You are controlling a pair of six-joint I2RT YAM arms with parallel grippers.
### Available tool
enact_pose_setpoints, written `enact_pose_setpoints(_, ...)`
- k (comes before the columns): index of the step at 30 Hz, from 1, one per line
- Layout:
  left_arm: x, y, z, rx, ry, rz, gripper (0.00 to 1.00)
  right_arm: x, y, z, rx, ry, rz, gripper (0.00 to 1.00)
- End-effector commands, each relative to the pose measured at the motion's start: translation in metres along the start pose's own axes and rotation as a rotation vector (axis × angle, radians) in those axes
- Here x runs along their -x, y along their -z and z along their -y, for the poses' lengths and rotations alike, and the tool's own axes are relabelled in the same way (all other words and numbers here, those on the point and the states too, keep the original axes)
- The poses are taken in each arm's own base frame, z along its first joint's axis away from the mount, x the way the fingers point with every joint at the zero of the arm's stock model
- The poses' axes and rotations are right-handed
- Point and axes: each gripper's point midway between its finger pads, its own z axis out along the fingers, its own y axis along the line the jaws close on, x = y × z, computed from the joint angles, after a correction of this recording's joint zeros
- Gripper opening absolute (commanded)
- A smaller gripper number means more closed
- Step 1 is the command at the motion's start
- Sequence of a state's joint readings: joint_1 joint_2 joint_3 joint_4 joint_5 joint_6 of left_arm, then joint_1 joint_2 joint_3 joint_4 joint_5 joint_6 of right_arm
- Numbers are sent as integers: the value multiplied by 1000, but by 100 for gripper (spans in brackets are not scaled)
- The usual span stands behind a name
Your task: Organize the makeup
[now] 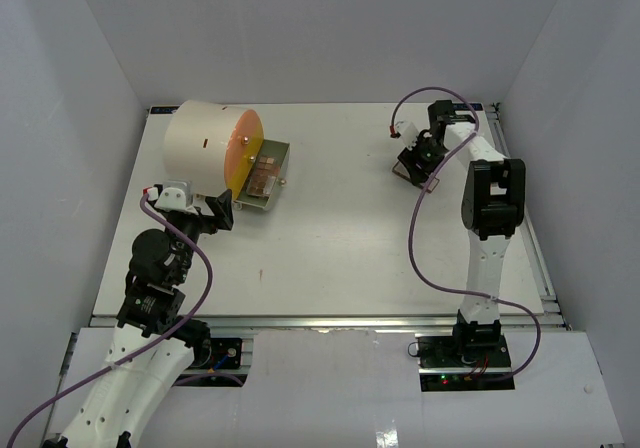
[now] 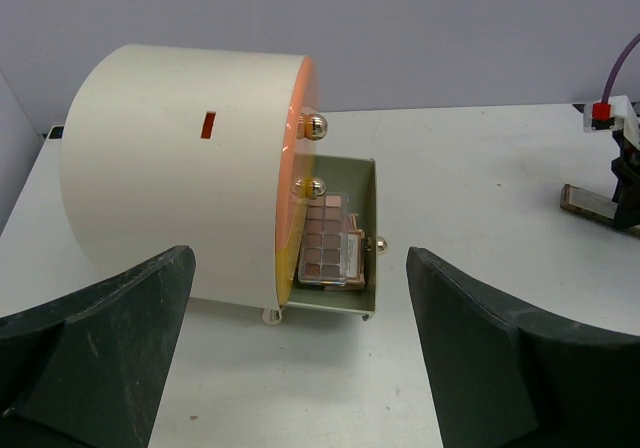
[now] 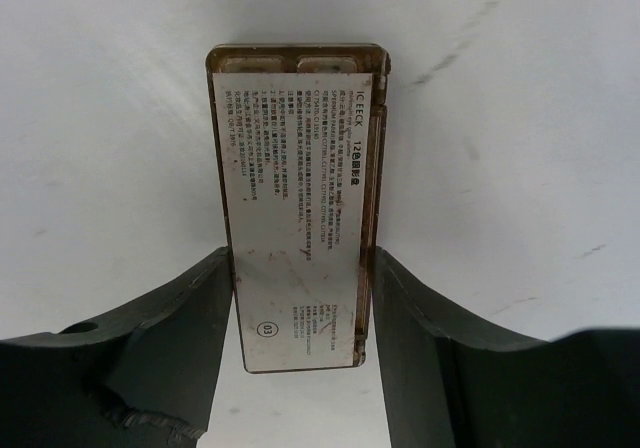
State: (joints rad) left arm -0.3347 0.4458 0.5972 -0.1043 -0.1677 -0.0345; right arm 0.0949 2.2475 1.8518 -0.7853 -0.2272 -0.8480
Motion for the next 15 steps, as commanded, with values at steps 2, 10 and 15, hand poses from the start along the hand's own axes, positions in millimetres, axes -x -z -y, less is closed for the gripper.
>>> enact_pose_setpoints(2,6,2,1,-7,6,18,98,89,62,-77,57,151,210,23)
enact_pose_setpoints(10,7,3,-3,12,4,23,98,216,106,-218,468,-10,481,19)
enact_pose_setpoints(15,7,4,-7,32,1,29,98,268,122,-256,629,-131,605,20)
